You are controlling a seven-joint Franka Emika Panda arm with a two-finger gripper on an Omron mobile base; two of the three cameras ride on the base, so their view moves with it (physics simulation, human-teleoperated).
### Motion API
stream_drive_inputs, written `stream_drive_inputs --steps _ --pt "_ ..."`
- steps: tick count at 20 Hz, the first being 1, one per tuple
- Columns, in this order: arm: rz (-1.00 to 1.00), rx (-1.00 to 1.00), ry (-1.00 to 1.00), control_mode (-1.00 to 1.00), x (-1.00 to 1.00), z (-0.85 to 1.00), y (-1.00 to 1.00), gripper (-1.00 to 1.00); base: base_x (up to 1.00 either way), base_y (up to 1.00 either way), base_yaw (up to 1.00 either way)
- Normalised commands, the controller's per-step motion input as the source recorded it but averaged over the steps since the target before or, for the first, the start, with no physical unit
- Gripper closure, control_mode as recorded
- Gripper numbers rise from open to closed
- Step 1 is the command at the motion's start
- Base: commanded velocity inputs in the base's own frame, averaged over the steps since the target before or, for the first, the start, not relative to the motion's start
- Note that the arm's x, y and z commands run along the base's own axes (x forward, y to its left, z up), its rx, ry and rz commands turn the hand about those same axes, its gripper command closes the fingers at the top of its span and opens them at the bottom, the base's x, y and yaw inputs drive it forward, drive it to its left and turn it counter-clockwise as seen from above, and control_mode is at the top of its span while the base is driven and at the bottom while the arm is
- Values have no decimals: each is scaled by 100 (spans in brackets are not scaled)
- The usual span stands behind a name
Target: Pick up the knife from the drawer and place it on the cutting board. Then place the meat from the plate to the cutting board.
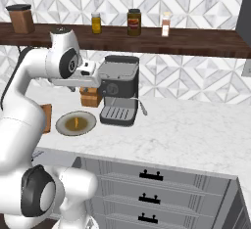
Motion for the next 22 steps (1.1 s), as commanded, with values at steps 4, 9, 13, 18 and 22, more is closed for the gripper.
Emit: stream_drive_inputs --steps 4,9,13,18,22 --pt "0 0 1 -100 -15 -4 0 -100 0 0 0" --pt "0 1 6 -100 -27 -30 0 -100 0 0 0" --pt "0 0 0 -100 -22 -33 0 -100 0 0 0" --pt "0 7 9 -100 -13 -49 0 -100 0 0 0" --pt "0 3 11 -100 -20 -53 0 -100 0 0 0"
